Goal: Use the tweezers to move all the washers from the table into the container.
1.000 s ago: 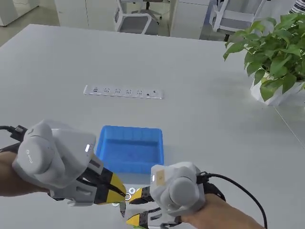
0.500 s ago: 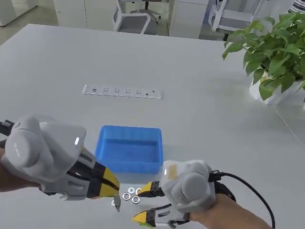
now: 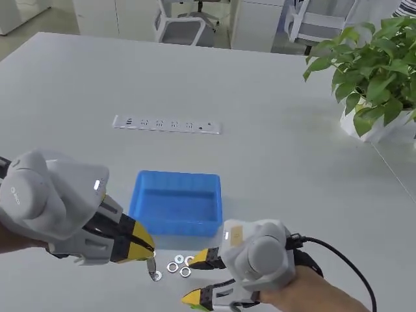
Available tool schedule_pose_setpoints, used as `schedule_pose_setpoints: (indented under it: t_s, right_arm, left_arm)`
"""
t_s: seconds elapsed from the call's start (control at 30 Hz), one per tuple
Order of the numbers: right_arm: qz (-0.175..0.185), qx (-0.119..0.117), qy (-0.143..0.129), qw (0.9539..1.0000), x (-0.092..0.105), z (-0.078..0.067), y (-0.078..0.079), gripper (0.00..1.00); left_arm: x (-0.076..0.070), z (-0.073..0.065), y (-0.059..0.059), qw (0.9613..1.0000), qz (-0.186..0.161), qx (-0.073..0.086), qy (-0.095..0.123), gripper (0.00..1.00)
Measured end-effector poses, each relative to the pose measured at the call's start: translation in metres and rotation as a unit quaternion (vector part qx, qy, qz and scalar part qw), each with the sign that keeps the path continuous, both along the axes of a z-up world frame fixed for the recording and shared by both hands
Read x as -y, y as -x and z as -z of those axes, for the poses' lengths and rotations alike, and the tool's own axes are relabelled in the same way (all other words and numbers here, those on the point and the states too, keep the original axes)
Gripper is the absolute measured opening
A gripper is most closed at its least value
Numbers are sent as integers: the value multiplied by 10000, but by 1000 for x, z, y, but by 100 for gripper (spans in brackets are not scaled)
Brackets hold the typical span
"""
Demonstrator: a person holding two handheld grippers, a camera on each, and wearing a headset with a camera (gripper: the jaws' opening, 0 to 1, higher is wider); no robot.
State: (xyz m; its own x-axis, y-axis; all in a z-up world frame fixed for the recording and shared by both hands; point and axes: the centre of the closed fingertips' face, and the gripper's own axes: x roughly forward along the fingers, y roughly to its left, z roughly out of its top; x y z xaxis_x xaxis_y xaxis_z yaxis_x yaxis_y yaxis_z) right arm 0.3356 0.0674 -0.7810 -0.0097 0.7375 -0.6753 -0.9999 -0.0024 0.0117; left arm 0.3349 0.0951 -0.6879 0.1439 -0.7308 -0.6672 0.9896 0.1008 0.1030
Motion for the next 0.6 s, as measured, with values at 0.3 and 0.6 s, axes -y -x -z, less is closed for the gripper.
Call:
schedule_pose_setpoints:
  t_s: [0.3,0.6]
  right_arm:
    - [11,-18,8,10000,1,1,1,33]
    - [-9,-42,27,10000,1,4,4,33]
  left_arm:
    - [1,4,0,10000,34,-54,-46,5]
    - [3,4,0,10000,63,-67,-18,5]
